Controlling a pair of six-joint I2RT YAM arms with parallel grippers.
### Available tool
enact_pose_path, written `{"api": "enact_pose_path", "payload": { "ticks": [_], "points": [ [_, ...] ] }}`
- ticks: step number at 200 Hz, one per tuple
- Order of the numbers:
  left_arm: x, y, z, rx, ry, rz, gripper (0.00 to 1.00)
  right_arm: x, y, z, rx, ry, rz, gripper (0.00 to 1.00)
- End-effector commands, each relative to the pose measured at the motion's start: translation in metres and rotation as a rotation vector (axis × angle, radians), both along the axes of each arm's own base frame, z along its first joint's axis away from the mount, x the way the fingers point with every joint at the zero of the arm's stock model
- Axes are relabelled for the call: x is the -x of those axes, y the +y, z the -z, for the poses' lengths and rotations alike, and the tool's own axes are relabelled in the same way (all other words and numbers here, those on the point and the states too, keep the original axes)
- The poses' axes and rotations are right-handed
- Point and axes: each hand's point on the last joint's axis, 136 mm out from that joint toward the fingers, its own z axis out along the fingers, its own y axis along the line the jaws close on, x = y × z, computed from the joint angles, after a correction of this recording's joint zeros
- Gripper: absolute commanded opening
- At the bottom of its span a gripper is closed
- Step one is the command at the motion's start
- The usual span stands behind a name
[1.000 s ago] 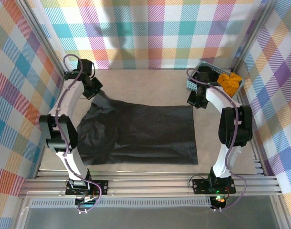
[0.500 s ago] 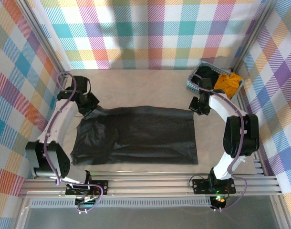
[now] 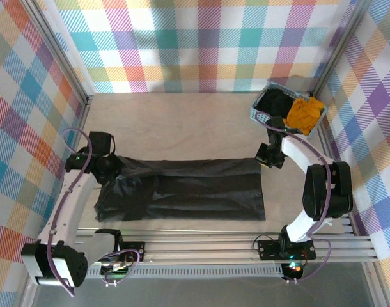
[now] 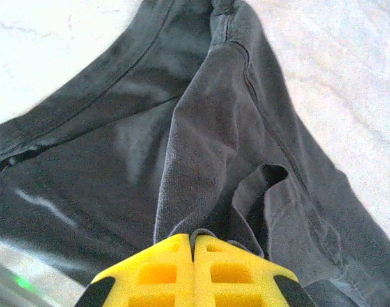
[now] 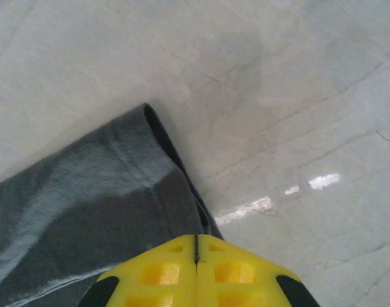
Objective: Fold and stack the t-shirts
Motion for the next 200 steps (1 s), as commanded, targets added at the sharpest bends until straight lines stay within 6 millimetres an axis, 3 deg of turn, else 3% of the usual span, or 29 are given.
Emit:
{"api": "enact_pose_path", "payload": {
  "ticks": [1, 55, 74, 90, 119, 150, 200],
  "points": [
    [0.018, 0.010, 0.006, -0.031, 0.042, -0.047, 0.00, 0.018, 0.000, -0.003, -0.001, 0.043, 0.037, 0.00],
    [0.021, 0.008, 0.021, -0.022, 0.074, -0.040, 0.00, 0.026, 0.013, 0.006, -0.075, 0.069, 0.045, 0.00],
    [0.016, 0.005, 0.024, -0.010, 0.077, -0.036, 0.00, 0.026, 0.022, 0.011, -0.132, 0.092, 0.076, 0.17],
    [0.011, 0.004, 0.023, -0.002, 0.072, -0.034, 0.00, 0.024, 0.019, 0.015, -0.145, 0.102, 0.134, 0.27],
    [0.005, 0.002, 0.022, 0.001, 0.076, -0.018, 0.00, 0.021, 0.020, 0.025, -0.266, 0.138, 0.271, 0.36],
    [0.002, -0.001, 0.024, 0.011, 0.080, -0.008, 0.00, 0.018, 0.027, 0.031, -0.343, 0.152, 0.362, 0.35],
    [-0.002, -0.003, 0.023, 0.016, 0.078, 0.005, 0.00, 0.011, 0.024, 0.038, -0.360, 0.150, 0.411, 0.30]
  ]
}}
